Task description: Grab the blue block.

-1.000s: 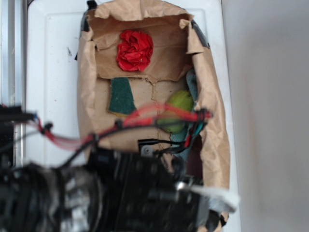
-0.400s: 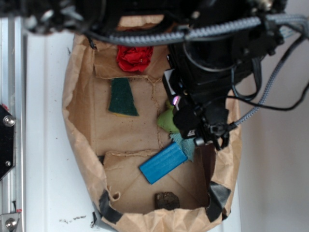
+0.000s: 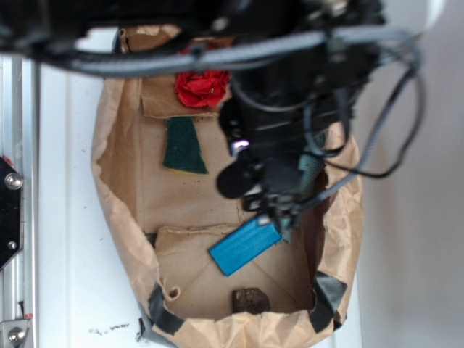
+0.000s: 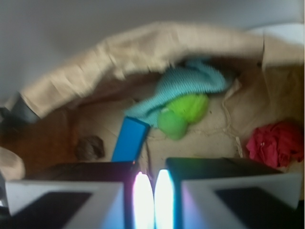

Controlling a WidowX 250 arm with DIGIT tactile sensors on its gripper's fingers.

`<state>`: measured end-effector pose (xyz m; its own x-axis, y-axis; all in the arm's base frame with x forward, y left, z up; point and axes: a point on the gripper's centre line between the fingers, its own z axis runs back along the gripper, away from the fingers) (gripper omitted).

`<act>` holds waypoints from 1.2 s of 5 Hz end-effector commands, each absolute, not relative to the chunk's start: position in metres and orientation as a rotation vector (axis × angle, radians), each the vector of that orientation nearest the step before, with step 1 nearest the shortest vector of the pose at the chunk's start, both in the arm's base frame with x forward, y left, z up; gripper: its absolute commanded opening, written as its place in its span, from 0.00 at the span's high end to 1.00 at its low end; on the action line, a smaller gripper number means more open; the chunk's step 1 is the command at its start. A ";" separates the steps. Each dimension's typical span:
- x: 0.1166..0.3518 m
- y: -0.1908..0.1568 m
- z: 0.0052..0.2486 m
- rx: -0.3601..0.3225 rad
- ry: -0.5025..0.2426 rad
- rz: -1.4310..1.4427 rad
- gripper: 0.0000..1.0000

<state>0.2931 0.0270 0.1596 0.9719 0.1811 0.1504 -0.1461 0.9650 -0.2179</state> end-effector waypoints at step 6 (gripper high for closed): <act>0.293 -0.016 0.076 -0.141 -0.239 0.352 0.00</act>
<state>0.2916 -0.0148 0.0704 0.9167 0.3603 0.1727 -0.3338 0.9282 -0.1644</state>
